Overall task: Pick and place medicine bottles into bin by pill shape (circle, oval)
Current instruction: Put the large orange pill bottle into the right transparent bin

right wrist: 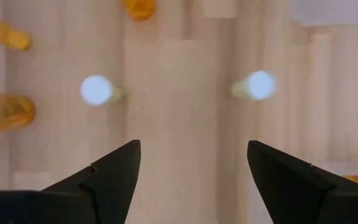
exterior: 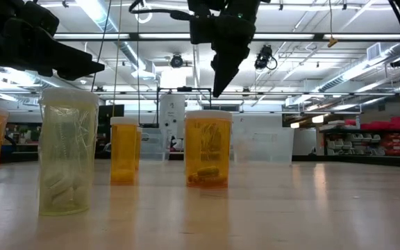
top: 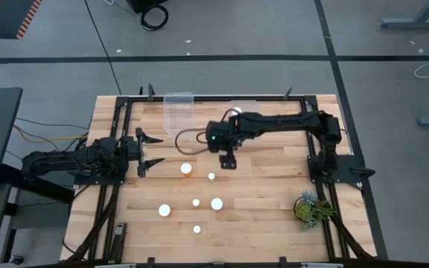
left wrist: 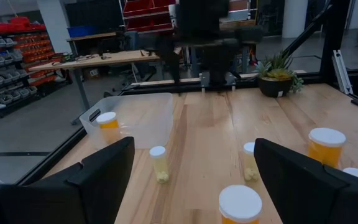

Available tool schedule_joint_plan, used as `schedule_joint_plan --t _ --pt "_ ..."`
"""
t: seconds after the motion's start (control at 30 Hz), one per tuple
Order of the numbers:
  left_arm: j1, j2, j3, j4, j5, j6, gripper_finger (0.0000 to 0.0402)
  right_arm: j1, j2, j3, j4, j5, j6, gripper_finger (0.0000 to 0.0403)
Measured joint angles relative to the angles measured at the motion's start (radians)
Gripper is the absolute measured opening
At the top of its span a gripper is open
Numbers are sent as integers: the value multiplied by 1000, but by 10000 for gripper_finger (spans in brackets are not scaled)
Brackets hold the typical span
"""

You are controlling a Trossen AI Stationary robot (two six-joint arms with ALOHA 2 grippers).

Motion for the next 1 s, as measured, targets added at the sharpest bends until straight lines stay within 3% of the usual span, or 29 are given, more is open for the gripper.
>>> schedule_joint_plan --t 0.67,1.0 --pt "0 0 0 0 0 0 341 195 0 -56 85 -31 122 286" --pt "0 0 0 0 0 0 341 217 0 47 90 -40 94 283"
